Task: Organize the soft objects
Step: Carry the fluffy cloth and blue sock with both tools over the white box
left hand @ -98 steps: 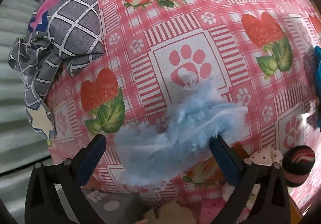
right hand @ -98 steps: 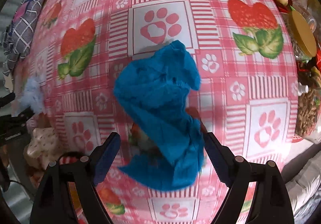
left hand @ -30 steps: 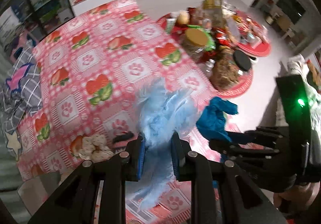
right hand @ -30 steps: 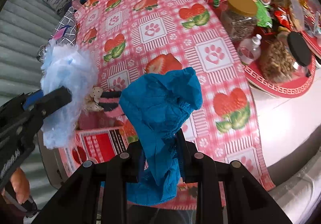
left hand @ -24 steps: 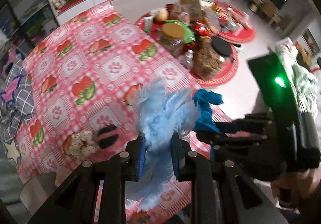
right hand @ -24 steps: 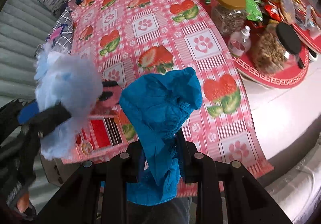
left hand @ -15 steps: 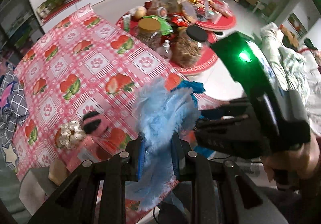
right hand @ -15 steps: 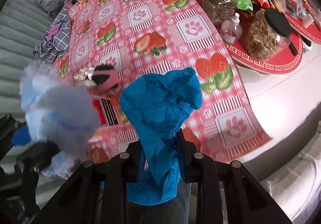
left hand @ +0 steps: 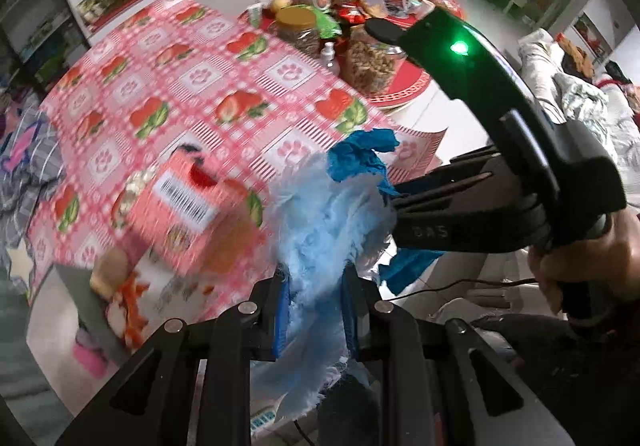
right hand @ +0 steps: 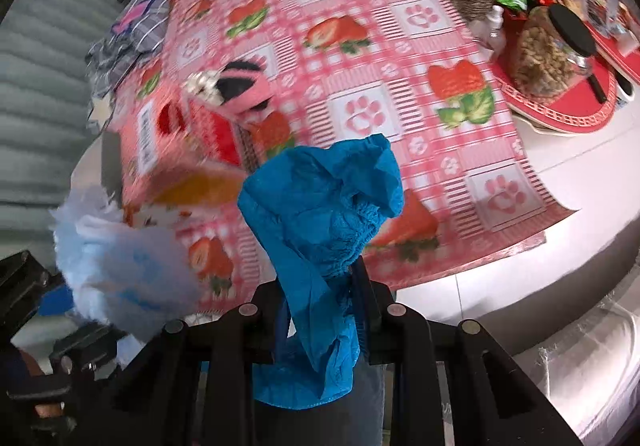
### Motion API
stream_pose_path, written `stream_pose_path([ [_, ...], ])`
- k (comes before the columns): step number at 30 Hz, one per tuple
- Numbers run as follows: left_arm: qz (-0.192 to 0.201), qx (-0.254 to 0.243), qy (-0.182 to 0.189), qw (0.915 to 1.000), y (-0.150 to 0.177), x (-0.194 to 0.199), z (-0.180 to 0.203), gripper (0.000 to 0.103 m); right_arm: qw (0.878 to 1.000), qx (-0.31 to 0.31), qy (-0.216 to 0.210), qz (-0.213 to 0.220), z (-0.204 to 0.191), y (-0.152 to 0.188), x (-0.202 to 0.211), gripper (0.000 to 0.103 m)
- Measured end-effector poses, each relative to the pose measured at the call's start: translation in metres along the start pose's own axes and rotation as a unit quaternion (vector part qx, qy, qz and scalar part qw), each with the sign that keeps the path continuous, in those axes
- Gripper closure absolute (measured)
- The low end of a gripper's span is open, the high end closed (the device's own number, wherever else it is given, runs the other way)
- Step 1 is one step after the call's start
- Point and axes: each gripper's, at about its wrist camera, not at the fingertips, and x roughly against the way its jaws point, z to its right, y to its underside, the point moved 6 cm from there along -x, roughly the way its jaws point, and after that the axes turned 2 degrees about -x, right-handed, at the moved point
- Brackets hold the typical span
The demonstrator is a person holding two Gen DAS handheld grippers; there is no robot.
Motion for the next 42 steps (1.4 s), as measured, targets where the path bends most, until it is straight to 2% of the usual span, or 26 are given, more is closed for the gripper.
stream_pose_path([
  [5,0.012,0.060,-0.021,0.9979,0.026,0.012,-0.029,0.078,0.999,0.044,-0.005,-0.016,-0.029,0.016,-0.010,0.075],
  [10,0.018,0.116,-0.046,0.9920,0.050,0.022,-0.061,0.078,0.995,0.091,-0.008,-0.028,-0.058,0.025,-0.018,0.075],
  [22,0.037,0.240,-0.078,0.9670,0.103,0.044,-0.120,0.078,0.977,0.207,-0.012,-0.051,-0.134,0.035,-0.025,0.075],
  [28,0.055,0.305,-0.104,0.9450,0.131,0.061,-0.157,0.078,0.963,0.262,-0.015,-0.058,-0.178,0.037,-0.026,0.075],
  [31,0.062,0.339,-0.122,0.9306,0.150,0.070,-0.174,0.078,0.956,0.285,-0.018,-0.063,-0.200,0.034,-0.028,0.075],
  [38,0.066,0.421,-0.159,0.8908,0.200,0.087,-0.210,0.078,0.936,0.342,-0.026,-0.076,-0.255,0.029,-0.037,0.075],
  [42,0.063,0.450,-0.168,0.8748,0.219,0.089,-0.223,0.078,0.925,0.370,-0.031,-0.081,-0.287,0.029,-0.042,0.075],
])
